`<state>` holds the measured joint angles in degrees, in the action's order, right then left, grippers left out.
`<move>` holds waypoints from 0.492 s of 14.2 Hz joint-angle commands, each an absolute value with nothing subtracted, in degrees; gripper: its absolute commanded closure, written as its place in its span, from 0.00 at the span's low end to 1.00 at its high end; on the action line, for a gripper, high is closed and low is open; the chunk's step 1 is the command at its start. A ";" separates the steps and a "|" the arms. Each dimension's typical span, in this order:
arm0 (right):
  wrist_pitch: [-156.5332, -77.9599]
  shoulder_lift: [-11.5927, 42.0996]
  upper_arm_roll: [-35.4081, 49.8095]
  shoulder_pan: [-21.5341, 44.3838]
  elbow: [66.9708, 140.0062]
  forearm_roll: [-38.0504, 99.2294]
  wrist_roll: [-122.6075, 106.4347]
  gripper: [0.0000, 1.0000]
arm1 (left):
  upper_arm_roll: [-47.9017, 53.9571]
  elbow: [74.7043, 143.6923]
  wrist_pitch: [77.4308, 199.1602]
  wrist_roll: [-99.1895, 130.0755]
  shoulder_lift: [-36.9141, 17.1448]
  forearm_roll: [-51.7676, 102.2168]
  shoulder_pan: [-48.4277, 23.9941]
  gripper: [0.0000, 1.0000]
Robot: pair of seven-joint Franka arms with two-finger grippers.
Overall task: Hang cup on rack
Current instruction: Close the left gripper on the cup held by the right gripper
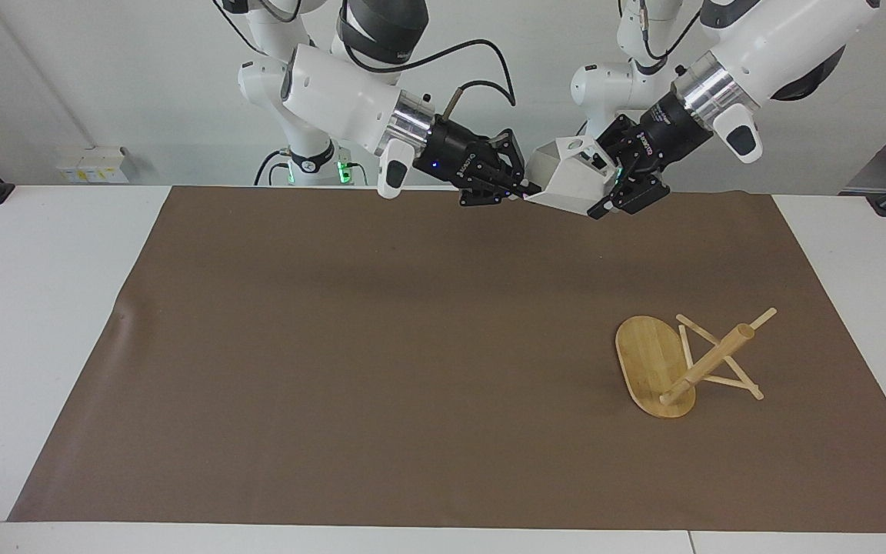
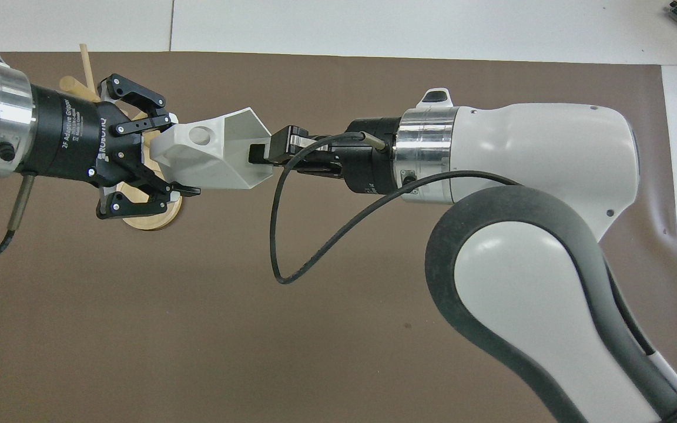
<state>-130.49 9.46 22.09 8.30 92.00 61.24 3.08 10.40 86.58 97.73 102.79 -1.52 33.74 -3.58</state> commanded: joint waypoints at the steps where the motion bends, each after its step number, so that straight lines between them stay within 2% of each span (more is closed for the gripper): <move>1: -130.87 9.14 22.68 7.91 92.55 61.87 2.64 1.00 | 9.41 88.24 100.99 104.15 0.09 34.80 -3.34 1.00; 5: -130.87 9.14 22.76 8.09 92.55 61.79 5.18 1.00 | 9.23 88.50 101.25 104.68 0.18 34.89 -3.25 1.00; 6: -130.87 9.14 22.76 8.09 92.55 61.70 5.45 0.96 | 9.23 88.68 101.60 104.68 0.44 34.81 -3.25 1.00; 7: -130.87 9.14 22.76 8.26 92.55 61.61 5.62 0.80 | 9.23 88.94 101.78 104.68 0.44 34.80 -3.25 1.00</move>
